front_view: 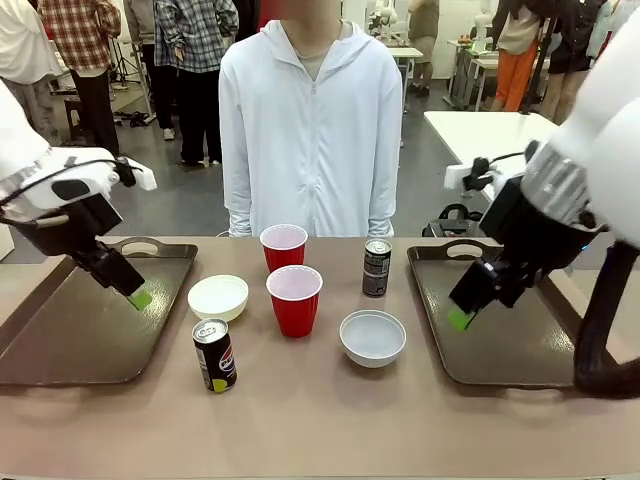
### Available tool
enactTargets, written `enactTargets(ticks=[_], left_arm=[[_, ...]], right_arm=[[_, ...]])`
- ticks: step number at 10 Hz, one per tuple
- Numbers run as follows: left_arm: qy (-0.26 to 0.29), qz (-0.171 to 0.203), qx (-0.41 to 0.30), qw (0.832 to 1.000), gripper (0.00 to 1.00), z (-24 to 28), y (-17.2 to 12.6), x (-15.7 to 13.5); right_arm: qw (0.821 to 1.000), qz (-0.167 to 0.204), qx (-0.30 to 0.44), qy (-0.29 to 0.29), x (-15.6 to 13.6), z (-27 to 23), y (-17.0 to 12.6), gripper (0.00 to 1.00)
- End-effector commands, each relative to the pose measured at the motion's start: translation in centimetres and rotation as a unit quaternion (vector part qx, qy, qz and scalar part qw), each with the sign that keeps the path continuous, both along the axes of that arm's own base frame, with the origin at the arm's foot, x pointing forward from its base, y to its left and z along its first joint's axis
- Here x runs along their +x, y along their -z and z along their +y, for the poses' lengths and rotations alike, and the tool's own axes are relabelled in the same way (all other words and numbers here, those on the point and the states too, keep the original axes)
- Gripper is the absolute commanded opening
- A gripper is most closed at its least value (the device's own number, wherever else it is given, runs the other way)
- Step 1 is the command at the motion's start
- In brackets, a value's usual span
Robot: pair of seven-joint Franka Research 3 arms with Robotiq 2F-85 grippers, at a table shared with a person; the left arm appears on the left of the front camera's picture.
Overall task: Prepare tableware on both trays.
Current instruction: Pick up a Picnic Bowl from the table and place it on a Handle tray.
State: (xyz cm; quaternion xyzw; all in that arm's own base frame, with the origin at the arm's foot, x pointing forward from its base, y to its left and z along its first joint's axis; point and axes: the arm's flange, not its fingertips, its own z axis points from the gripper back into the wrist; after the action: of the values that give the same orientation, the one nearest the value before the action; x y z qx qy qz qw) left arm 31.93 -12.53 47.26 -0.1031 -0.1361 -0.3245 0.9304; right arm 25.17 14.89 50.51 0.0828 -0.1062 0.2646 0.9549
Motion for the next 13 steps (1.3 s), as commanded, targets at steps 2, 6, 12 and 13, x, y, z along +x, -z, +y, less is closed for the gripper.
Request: enactTargets(ticks=[2, 6, 12, 13], left_arm=[[-0.016, -0.012, -0.206, 0.978, 1.0, 7.1, 5.1, -4.0], [-0.054, 0.013, -0.311, 0.949, 1.0, 17.6, 5.6, -4.7], [-0.126, 0.047, -0.324, 0.936, 1.0, 23.5, 7.5, -4.3], [-0.127, 0.045, -0.321, 0.937, 1.0, 22.7, 7.2, -4.2]], right_arm=[[0.993, -0.017, 0.119, 0.003, 0.0, -8.1, 7.6, 1.0], [0.971, -0.036, 0.225, 0.064, -0.8, -16.9, 8.1, 1.0], [0.962, 0.012, 0.235, 0.137, -3.8, -23.8, 8.9, 1.0], [0.961, 0.017, 0.236, 0.143, -4.2, -24.1, 9.1, 1.0]])
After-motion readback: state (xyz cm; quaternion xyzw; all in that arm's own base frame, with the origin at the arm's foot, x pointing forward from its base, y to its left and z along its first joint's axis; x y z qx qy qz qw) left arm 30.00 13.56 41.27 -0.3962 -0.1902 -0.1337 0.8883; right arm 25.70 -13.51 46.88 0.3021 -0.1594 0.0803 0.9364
